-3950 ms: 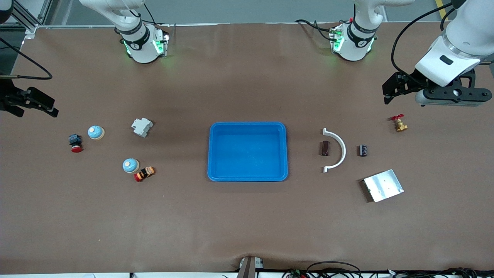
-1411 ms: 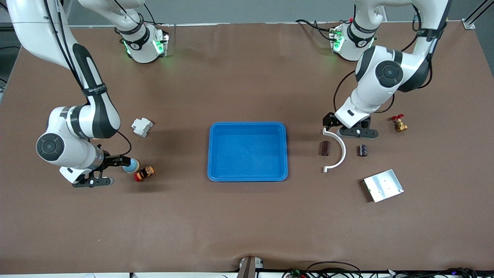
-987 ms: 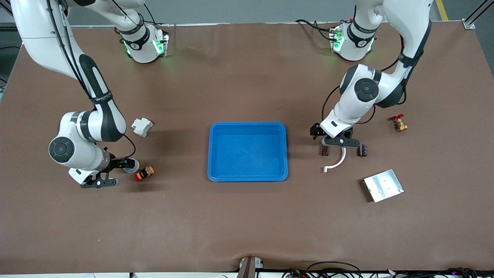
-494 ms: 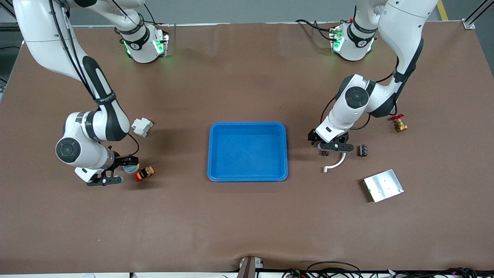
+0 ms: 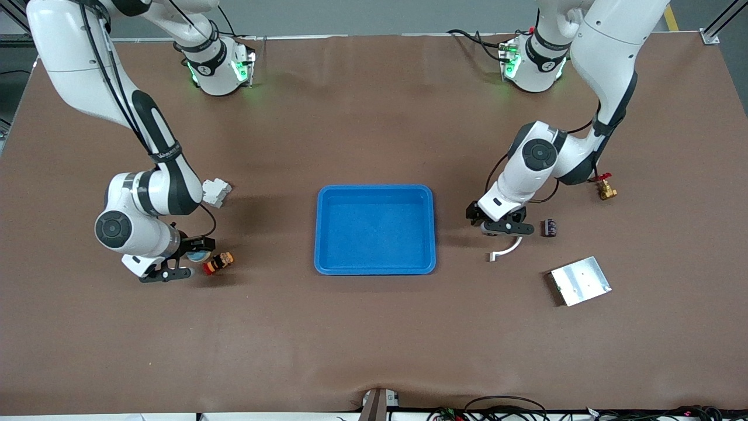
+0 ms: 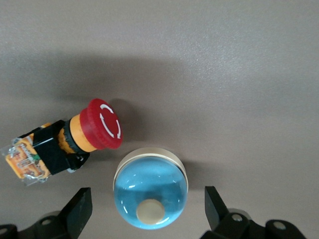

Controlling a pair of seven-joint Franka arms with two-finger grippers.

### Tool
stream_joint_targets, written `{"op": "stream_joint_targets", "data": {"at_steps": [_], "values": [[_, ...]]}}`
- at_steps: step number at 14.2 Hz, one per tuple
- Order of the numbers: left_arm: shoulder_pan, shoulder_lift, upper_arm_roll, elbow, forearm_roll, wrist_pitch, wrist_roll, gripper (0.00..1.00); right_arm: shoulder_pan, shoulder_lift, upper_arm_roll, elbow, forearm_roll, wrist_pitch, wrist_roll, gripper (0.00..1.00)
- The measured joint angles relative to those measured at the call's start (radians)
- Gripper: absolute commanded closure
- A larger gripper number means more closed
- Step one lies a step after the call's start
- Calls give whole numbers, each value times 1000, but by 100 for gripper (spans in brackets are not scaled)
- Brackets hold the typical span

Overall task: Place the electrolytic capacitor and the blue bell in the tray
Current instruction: 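Grasp the capacitor with the left gripper while the right gripper grasps the bell, then carry the brown capacitor and blue bell into the blue tray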

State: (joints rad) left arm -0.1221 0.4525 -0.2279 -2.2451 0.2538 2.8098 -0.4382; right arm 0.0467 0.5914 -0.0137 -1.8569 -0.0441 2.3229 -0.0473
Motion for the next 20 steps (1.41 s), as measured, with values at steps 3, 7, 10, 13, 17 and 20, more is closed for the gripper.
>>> {"op": "stream_joint_targets", "data": {"at_steps": [3,7,10,13,17,20], "values": [[2,19,6,2,3,18,0,41,0,7,0,-4,0,3,0,0],[3,22,9,6,3,19,-13,100,0,11,0,-6,0,15,0,16],[11,18,9,9,4,17,-56,100,0,11,0,-6,0,19,0,46],[19,16,6,11,4,14,-173,100,-1,10,0,-5,0,19,0,68],[22,14,5,24,5,-20,-463,100,0,8,6,3,0,2,0,84],[16,-9,-12,61,7,-106,-735,100,4,-24,60,54,1,-140,45,96]]}}
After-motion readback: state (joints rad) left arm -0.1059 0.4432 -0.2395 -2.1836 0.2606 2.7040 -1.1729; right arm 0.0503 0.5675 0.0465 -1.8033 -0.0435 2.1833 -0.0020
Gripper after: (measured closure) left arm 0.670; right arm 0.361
